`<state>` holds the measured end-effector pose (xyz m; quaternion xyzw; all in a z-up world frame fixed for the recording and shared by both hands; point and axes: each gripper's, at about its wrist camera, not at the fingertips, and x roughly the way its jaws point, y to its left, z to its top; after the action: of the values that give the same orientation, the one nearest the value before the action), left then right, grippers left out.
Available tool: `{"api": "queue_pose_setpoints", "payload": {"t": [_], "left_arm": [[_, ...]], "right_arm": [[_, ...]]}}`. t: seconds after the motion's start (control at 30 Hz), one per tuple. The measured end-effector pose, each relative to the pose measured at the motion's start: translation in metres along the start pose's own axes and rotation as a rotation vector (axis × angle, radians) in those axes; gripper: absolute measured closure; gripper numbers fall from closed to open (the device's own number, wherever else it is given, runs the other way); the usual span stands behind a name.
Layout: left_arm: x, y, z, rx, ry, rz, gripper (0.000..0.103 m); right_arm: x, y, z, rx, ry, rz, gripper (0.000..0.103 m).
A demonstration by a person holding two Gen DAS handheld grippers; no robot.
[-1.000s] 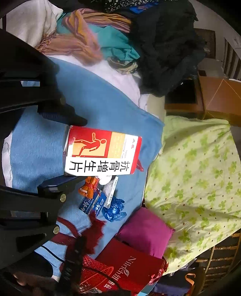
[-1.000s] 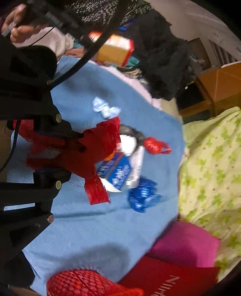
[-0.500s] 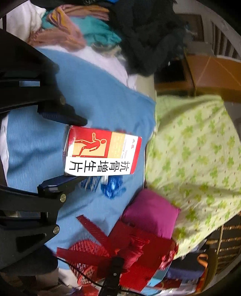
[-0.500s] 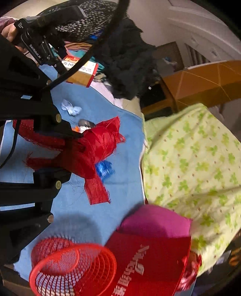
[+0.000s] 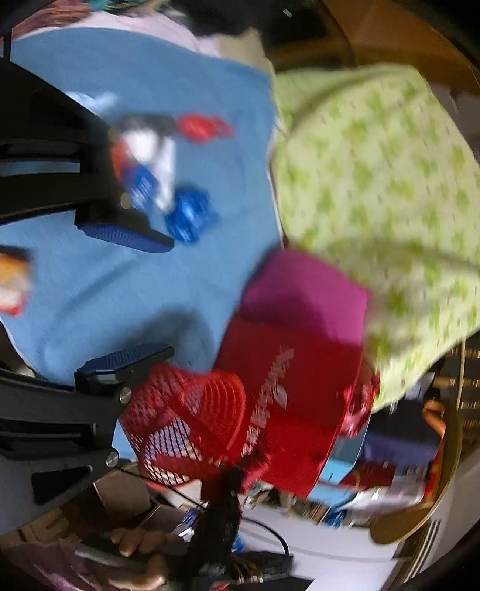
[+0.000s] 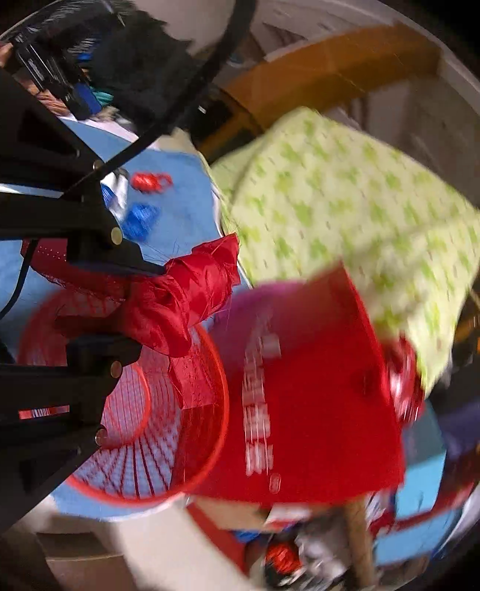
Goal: Collect trash
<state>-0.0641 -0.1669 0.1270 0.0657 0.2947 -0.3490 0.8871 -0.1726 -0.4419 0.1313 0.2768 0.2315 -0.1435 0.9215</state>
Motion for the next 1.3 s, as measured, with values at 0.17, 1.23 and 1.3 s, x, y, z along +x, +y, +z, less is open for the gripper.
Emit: {"api": "queue_pose_setpoints", "payload": {"t": [0.17, 1.23, 1.3], "left_arm": [[0.040, -0.043, 0.021, 0.072, 0.019, -0.048, 0.051], [0.050, 0.242, -0.127, -0.320, 0.161, 0.592, 0.037], [0.056, 0.244, -0.125, -0.299, 0.132, 0.593, 0.032]], "right_arm": [[0.020, -0.047, 0.006, 0.102, 0.032, -0.006, 0.075], [0.247, 0.138, -0.135, -0.428, 0.236, -0.070, 0.032], [0.282, 0.125, -0.134, -0.435, 0.269, -0.162, 0.032]]}}
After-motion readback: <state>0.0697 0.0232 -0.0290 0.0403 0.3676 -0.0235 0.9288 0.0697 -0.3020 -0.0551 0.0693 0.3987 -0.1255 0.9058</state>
